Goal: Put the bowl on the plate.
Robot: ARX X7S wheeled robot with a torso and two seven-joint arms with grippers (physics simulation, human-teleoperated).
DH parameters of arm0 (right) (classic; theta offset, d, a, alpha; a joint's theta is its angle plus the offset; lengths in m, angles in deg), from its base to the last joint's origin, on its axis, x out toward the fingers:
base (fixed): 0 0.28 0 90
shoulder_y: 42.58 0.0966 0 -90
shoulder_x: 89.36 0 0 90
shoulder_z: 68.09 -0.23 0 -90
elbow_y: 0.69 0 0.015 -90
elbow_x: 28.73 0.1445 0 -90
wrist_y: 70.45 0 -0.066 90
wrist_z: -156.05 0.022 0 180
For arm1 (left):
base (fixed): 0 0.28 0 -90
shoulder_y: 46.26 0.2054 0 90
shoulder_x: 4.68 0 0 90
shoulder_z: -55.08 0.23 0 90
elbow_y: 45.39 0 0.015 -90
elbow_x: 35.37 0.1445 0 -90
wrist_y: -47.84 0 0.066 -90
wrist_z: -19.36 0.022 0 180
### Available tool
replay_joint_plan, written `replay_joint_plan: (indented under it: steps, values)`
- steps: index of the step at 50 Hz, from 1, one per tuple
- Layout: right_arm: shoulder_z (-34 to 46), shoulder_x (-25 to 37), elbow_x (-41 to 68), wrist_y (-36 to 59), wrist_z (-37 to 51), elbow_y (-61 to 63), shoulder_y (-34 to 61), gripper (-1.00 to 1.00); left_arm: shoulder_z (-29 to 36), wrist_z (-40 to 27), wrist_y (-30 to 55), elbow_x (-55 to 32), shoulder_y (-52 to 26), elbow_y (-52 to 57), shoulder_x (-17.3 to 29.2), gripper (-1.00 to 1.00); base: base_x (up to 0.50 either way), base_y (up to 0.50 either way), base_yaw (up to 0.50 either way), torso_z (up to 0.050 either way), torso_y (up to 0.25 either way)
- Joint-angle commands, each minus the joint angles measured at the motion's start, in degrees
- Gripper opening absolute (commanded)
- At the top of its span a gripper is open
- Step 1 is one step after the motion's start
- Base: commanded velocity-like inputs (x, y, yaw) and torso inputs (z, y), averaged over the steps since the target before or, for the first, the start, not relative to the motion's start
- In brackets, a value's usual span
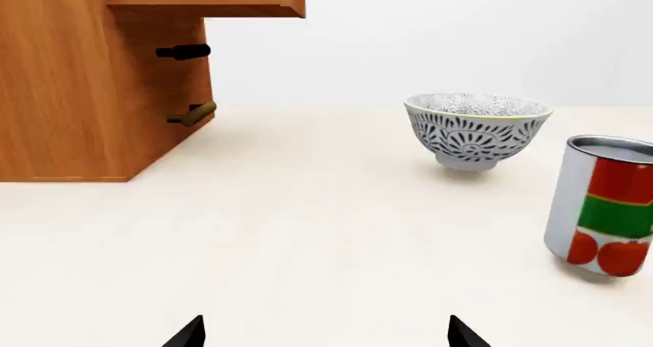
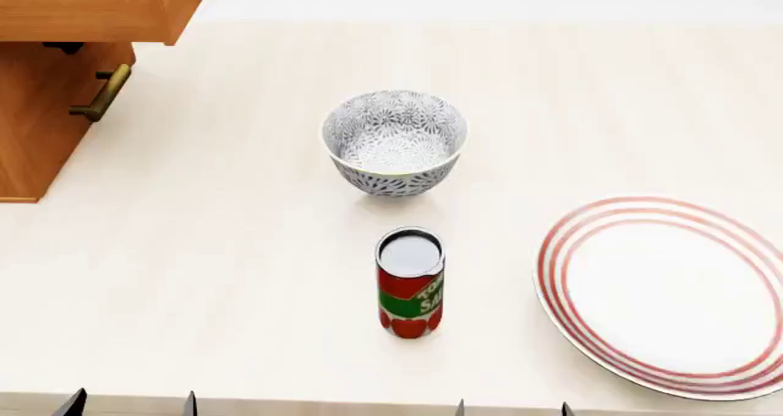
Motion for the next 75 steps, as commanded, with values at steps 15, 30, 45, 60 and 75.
replay_joint_plan:
  steps: [15, 30, 45, 60, 75]
  values:
    - [3.0, 3.7, 3.5, 6.0, 2.6, 3.2, 1.8, 1.00, 4.1, -2.0, -1.0, -3.1, -0.8, -3.7, 3.1, 1.00, 0.00, 0.00, 0.00, 0.000, 0.000]
    - [2.2, 6.4, 4.2, 12.0, 5.0, 10.1, 3.1, 1.00, 4.0, -3.8, -0.4, -5.1, -1.9, -1.6, 4.8, 1.00, 0.00, 0.00, 0.00, 0.000, 0.000]
    - [0.4, 8.4, 5.6, 14.9, 6.3, 11.9, 5.2, 1.00, 3.0, -6.6, 7.4, -6.5, -6.5, 6.3, 6.8, 1.00, 0.00, 0.00, 0.00, 0.000, 0.000]
    - [-0.6, 10.5, 8.3, 13.7, 4.7, 14.4, 4.4, 1.00, 3.4, -7.3, 7.7, -7.6, -7.1, 6.7, 7.6, 1.00, 0.01, 0.00, 0.00, 0.000, 0.000]
    - [-2.3, 12.7, 10.9, 15.7, 5.2, 19.0, 4.3, 1.00, 4.0, -8.1, 7.9, -8.1, -7.2, 7.1, 8.3, 1.00, 0.23, 0.00, 0.00, 0.000, 0.000]
